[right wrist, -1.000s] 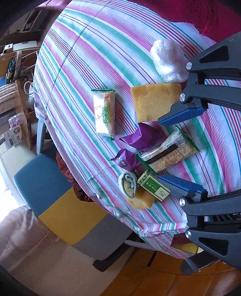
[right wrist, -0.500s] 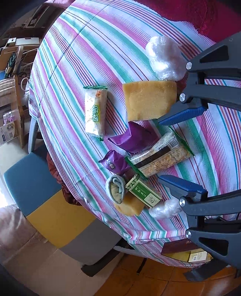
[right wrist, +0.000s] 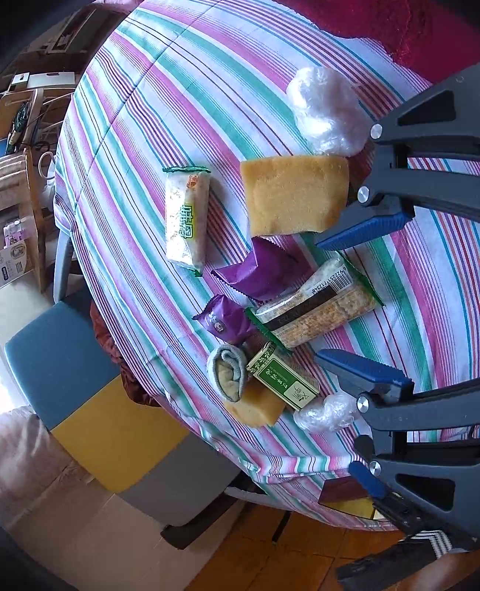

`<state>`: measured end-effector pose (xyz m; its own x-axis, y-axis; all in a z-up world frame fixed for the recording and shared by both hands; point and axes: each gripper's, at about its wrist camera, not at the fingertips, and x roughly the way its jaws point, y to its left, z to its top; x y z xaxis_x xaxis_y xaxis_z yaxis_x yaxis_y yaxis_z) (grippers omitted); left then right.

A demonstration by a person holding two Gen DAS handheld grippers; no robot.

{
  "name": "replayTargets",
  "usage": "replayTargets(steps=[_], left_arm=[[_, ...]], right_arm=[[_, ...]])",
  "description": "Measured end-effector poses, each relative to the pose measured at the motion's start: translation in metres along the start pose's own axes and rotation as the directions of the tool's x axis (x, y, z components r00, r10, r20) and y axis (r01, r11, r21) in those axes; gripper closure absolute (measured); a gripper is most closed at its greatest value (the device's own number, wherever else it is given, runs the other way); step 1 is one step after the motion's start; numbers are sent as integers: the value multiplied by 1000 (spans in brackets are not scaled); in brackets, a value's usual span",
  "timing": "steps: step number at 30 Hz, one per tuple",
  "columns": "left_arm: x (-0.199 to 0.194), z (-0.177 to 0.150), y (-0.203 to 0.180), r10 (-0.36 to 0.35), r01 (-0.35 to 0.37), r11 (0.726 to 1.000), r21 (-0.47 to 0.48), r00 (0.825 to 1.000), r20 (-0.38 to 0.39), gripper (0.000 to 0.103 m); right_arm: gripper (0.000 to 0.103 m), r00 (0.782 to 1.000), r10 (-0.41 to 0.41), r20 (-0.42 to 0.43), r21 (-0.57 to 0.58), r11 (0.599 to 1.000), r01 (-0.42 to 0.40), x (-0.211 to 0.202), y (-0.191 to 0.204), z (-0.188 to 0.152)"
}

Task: Organize objects
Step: 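Grasp the plastic-wrapped bundle with the left gripper while the right gripper grasps the cracker pack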

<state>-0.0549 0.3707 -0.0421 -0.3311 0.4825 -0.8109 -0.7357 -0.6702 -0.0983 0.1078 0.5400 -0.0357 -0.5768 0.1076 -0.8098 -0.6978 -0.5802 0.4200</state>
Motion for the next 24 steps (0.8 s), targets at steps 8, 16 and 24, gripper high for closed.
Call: replayTargets(steps=[8, 16, 24], left_arm=[[41, 21, -6, 12, -13, 1000, -9, 999, -53, 58], [36, 7, -2, -47, 46, 999, -23, 997, -54, 73], [2, -29, 5, -107, 106, 994, -33, 992, -64, 73]], right_arm=[[47, 1000, -1, -2, 4, 1000, 1, 1, 0, 0], [47, 1000, -12, -4, -20, 1000, 12, 0, 3, -1], [47, 995, -84, -57, -112, 991, 77, 15, 19, -3]])
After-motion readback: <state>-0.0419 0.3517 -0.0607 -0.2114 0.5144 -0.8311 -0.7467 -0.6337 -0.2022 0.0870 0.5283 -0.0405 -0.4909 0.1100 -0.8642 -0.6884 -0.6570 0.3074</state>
